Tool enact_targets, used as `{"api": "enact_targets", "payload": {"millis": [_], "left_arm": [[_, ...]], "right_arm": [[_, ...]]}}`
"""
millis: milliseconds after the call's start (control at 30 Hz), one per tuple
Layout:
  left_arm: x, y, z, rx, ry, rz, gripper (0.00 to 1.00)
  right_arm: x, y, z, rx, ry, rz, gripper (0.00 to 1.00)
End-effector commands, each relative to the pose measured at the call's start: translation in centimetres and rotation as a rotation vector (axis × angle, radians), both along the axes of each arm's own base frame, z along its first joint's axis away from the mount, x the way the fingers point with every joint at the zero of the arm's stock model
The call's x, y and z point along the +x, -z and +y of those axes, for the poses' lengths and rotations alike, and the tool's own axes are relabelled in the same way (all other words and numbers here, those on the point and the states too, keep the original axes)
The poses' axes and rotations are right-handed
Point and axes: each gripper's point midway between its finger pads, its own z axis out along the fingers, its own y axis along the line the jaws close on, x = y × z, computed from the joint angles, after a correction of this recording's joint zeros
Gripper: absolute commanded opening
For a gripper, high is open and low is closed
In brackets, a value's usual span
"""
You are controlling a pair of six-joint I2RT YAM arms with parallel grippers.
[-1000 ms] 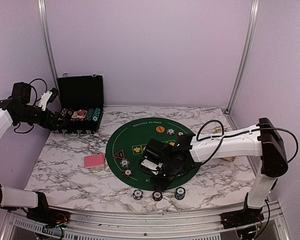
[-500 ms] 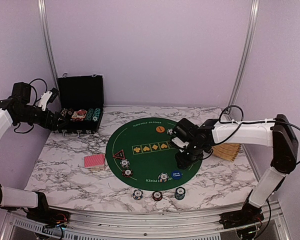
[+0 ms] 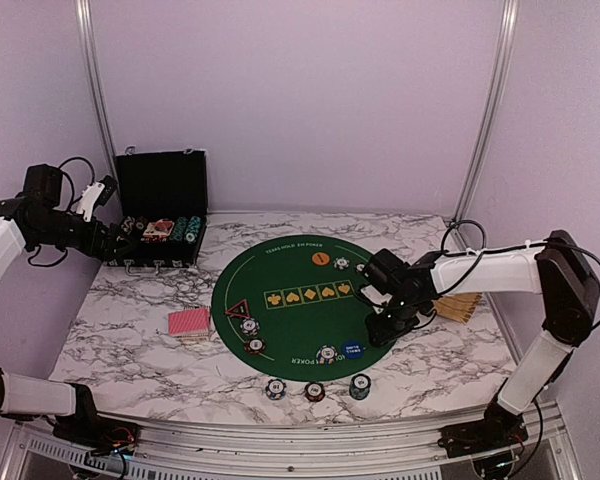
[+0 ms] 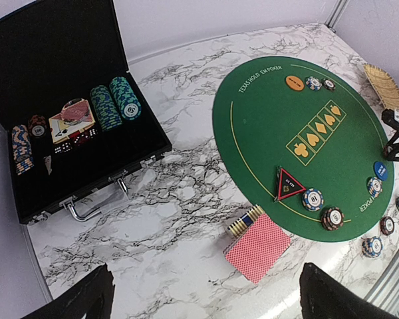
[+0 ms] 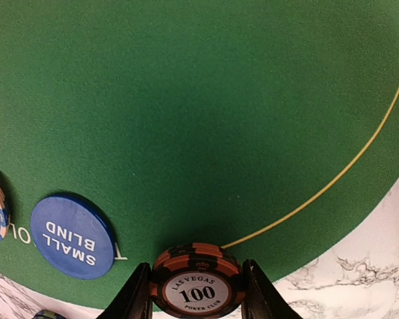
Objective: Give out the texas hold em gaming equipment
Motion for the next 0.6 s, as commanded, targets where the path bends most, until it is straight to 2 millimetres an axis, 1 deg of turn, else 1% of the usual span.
{"api": "enact_targets", "payload": {"millis": [0,233,367,400,500,567], "left_arm": [[-0.41,-1.16,-0.22,-0.004,0.016,-0.020,0.99],[-0.47,-1.13,-0.13,0.004,0.014,-0.022,0.99],[-0.46,-1.08,-0.12,0.005,0.015,-0.022,0.99],[-0.42,-1.08,-0.13,0.005,0.015,-0.021,0.99],[-0.38,-1.13,-0.18,0.002,0.019,-0.022,0.99],[-0.34,-1.12,-0.17,0.001,0.017,-0.020,0.99]], "right_arm": [[1.09,-0.32,1.19,0.054,0.011,-0.025,0.19],[1.13,0.12,1.31,0.046,0.004,-0.012,0.19],[0.81,0.37,1.10,0.041,0.005,-0.002,0.22],[0.75,0.42,1.01,0.038,0.007,0.000,0.24],[0.66,0.41,0.80,0.032,0.010,0.000,0.42],[0.81,0.08,0.84,0.033,0.013,-0.006,0.49]]}}
